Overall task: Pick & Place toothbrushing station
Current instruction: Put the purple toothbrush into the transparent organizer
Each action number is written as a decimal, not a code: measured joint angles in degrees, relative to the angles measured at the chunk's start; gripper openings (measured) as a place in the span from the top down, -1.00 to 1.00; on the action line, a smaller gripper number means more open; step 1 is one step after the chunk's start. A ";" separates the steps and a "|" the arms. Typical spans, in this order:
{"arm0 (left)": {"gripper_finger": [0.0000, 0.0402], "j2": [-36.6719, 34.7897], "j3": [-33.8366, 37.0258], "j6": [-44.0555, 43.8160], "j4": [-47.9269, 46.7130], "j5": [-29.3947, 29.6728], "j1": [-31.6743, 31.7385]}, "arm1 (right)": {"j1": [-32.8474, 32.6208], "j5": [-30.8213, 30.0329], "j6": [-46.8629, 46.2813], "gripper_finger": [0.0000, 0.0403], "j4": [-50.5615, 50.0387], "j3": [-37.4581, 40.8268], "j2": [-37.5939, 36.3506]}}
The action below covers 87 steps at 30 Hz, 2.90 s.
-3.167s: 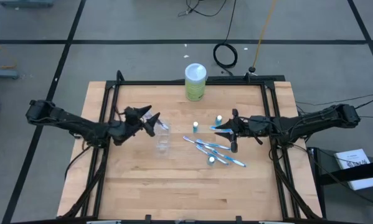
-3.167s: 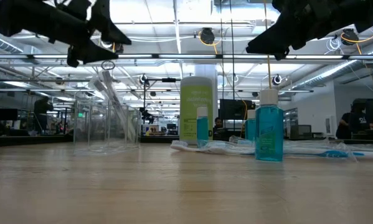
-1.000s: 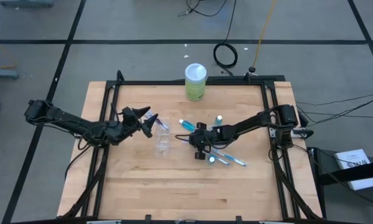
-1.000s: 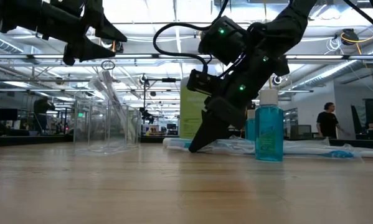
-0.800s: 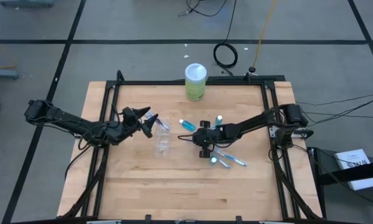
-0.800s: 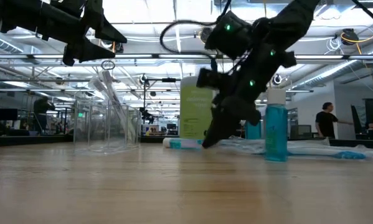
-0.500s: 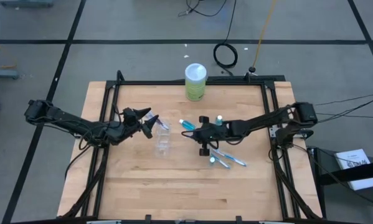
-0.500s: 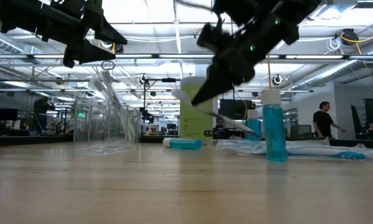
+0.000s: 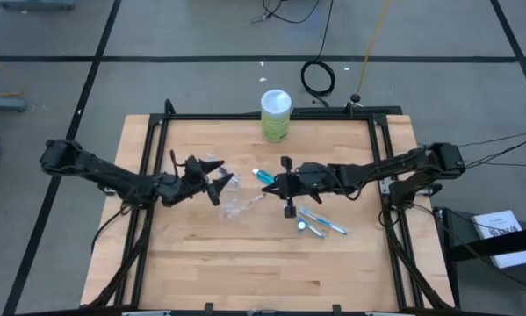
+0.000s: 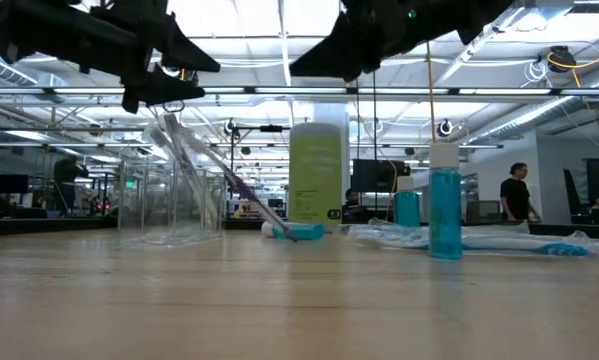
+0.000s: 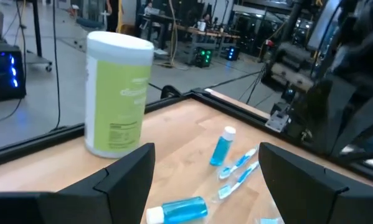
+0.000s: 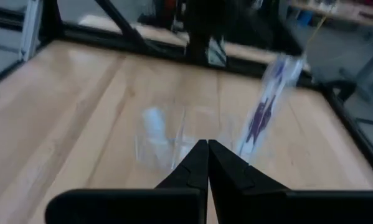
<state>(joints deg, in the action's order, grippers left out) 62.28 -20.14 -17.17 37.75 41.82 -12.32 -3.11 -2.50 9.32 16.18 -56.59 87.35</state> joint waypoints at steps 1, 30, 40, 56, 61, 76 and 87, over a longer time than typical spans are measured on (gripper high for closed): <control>-0.45 1.66 0.00 0.85 1.88 0.00 0.00 | 0.00 -0.11 0.34 0.99 0.31 0.23 0.01; -0.39 6.36 0.00 2.88 9.03 0.02 0.00 | -1.26 13.03 13.63 -0.03 -9.40 -7.18 23.67; -0.39 6.36 0.00 2.89 8.85 0.02 0.01 | -0.62 13.55 15.22 0.20 -16.16 -7.96 28.08; -0.39 6.36 0.00 2.73 8.83 0.02 0.01 | -0.79 13.04 12.55 0.93 -20.92 -7.79 26.95; -0.39 6.36 0.00 2.76 8.86 0.02 0.02 | -0.74 11.60 10.93 0.94 -23.78 -7.06 19.83; -0.39 6.34 0.00 6.24 9.38 -3.13 0.08 | 0.58 6.12 2.35 0.94 -4.57 12.49 -10.91; -0.39 11.54 -1.83 13.00 19.46 -11.85 2.78 | 3.17 5.26 -2.85 0.94 33.75 27.36 -13.94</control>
<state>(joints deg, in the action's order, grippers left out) 73.82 -21.97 -4.17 57.21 29.97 -9.54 0.05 2.76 6.47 49.93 -29.23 73.41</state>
